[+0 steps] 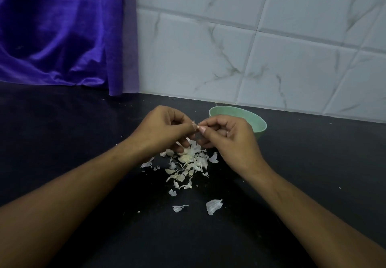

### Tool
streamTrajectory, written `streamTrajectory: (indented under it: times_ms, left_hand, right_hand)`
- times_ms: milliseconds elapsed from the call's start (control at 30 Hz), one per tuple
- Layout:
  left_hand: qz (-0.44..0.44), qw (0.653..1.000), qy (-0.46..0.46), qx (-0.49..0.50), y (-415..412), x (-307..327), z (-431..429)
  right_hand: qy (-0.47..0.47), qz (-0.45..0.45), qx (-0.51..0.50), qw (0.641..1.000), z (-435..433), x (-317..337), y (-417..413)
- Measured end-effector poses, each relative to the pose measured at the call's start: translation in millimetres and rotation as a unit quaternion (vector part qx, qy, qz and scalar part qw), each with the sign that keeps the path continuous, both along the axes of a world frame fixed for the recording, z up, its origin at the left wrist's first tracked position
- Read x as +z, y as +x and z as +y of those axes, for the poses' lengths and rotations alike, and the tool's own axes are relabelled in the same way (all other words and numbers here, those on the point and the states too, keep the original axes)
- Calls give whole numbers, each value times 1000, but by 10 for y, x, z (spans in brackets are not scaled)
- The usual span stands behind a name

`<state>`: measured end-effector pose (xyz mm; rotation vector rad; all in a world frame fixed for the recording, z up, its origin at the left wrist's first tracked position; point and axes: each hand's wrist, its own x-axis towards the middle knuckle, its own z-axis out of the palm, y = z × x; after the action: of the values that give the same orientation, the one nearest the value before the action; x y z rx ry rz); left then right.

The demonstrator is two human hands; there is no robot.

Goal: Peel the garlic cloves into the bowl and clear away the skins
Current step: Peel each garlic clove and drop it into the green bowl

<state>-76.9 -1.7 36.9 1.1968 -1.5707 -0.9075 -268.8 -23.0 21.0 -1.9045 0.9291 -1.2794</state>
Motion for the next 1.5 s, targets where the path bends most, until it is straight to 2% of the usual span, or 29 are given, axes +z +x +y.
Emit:
streamTrajectory:
  times_ms: [200,333,733,1233,1367,1500]
  left_hand:
    - [-66,995,-33,69,-63,-3,40]
    - [-76,990,-50,103,-115,16,95]
    - [126,987,70,75,-168,29,100]
    - [259,948,174,67,-175,51,91]
    - [241,959,141,55,-160,62,83]
    - [163,985,52,40,-122,69,80]
  right_hand:
    - [-23,27,-23,999,34,-31,31]
    - [-52,34,-30,998,64,-35,51]
    - [-99,-5,-34,994,62,-75,127]
    - [-76,-93,0,993,68,-109,213]
    - [-24,-128,16,991,58,-74,186]
    - [-18,-114,16,993,55,-42,157]
